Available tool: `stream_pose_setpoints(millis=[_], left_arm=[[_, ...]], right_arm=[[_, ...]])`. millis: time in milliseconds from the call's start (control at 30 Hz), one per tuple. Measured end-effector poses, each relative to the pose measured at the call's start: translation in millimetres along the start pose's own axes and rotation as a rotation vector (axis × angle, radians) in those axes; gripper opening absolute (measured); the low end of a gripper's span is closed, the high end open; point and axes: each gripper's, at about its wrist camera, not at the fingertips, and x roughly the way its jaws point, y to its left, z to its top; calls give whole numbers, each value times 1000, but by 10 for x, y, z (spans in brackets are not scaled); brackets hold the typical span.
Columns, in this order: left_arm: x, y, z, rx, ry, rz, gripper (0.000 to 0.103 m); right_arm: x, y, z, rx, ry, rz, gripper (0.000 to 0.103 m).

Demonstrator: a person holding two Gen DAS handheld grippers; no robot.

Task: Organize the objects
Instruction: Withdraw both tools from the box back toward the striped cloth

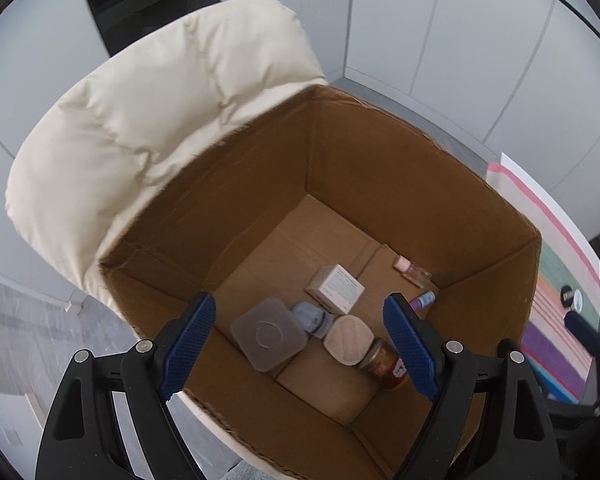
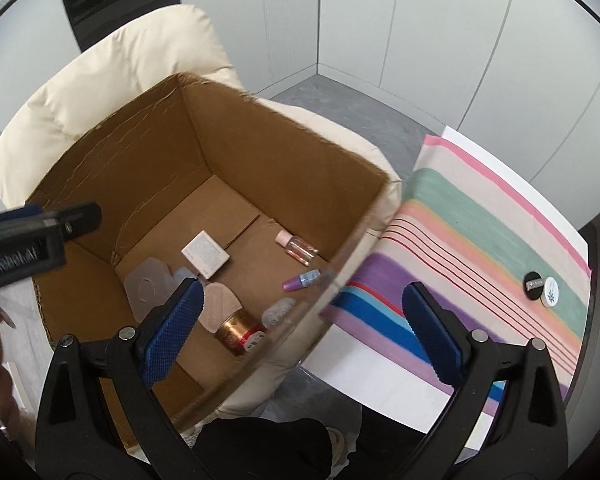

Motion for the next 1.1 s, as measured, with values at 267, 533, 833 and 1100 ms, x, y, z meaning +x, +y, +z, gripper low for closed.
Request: stream_pose_setpoints(millis=[267, 533, 833, 1100], left_arm=[[31, -547, -19, 95, -1, -67, 87], [-14, -1287, -33, 197, -1, -130, 87], [-47, -2237, -179, 350, -18, -172, 87], [-23, -2978, -373, 442, 1, -221, 87]], right_arm=[[-145, -535, -128, 106, -21, -37, 101], [-263, -1246, -350, 221, -17, -107, 101], [-437, -2164, -769, 377, -14, -171, 101], [-522, -2893, -1185, 491, -2, -214, 101]])
